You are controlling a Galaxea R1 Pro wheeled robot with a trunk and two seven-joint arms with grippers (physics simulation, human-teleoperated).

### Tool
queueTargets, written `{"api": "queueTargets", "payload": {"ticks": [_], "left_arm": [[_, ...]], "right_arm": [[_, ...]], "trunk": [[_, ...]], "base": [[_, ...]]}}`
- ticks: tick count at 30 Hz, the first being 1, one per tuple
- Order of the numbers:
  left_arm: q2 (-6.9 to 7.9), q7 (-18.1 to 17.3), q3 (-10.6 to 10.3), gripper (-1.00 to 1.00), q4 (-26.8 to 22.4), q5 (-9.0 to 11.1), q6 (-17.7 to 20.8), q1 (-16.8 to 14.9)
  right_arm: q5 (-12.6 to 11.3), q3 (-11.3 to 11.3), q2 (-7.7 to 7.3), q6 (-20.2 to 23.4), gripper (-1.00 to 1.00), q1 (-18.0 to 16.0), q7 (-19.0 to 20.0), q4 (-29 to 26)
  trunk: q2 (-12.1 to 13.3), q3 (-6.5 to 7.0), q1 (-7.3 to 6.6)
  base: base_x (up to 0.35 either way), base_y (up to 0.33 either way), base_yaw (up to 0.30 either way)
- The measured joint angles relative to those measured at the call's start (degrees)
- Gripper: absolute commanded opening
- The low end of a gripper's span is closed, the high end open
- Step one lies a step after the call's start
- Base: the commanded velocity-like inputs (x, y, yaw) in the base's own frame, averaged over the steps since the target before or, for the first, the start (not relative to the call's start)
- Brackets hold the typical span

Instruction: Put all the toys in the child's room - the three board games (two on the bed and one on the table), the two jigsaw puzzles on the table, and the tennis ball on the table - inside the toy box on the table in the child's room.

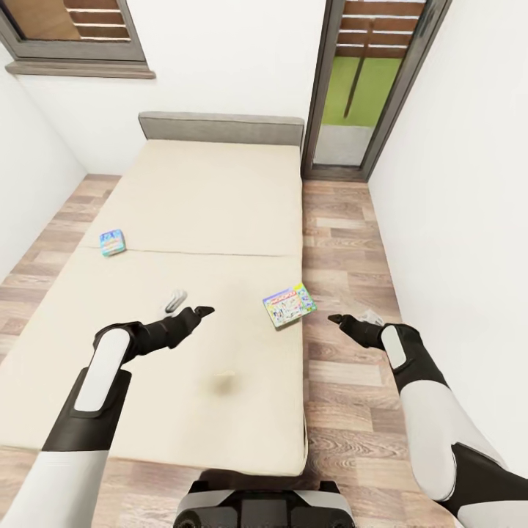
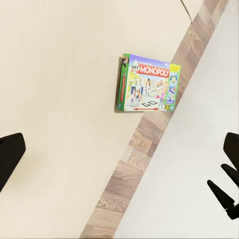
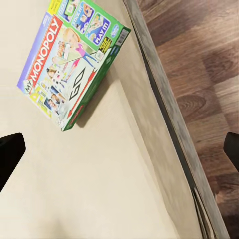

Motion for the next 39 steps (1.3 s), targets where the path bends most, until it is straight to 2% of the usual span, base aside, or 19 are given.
{"api": "queueTargets", "payload": {"ticks": [12, 22, 34, 39], "left_arm": [[-0.55, 0.1, 0.0, 1.00, -0.3, 3.8, 0.0, 0.0], [-0.62, 0.1, 0.0, 1.00, -0.4, 5.7, 0.0, 0.0], [-0.60, 0.1, 0.1, 1.00, -0.5, 9.0, 0.0, 0.0], [-0.58, 0.1, 0.1, 1.00, -0.5, 9.5, 0.0, 0.0]], "right_arm": [[-1.2, 0.0, -0.08, 0.0, 1.00, -0.2, 3.1, -0.7], [-1.3, 0.0, -0.17, 0.0, 1.00, -0.2, 4.3, -1.4], [-1.5, 0.0, -0.13, 0.1, 1.00, -0.2, 5.4, -2.0], [-1.5, 0.0, -0.13, 0.1, 1.00, -0.2, 6.3, -2.3]], "trunk": [[0.0, -1.13, 0.00], [0.0, -2.07, 0.00], [0.0, -2.99, 0.00], [0.0, -3.15, 0.00]], "base": [[0.000, 0.000, 0.000], [0.000, 0.000, 0.000], [0.000, 0.000, 0.000], [0.000, 0.000, 0.000]]}}
